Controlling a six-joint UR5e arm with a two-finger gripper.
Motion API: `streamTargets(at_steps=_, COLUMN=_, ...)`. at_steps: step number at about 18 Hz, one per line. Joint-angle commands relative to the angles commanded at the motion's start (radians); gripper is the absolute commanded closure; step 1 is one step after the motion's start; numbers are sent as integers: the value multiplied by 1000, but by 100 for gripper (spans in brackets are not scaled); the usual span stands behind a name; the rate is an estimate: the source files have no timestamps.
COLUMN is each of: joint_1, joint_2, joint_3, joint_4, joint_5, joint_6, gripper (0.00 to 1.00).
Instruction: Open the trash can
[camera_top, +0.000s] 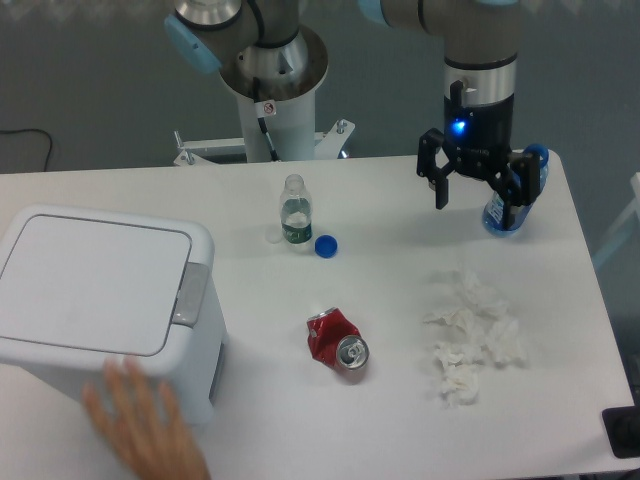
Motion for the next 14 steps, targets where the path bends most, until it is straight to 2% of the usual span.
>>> streamTargets(at_steps=14, joint_1=0, joint_2=2, joint_3=11, joint_4=0, joint_5=3, joint_6=-9, gripper=0)
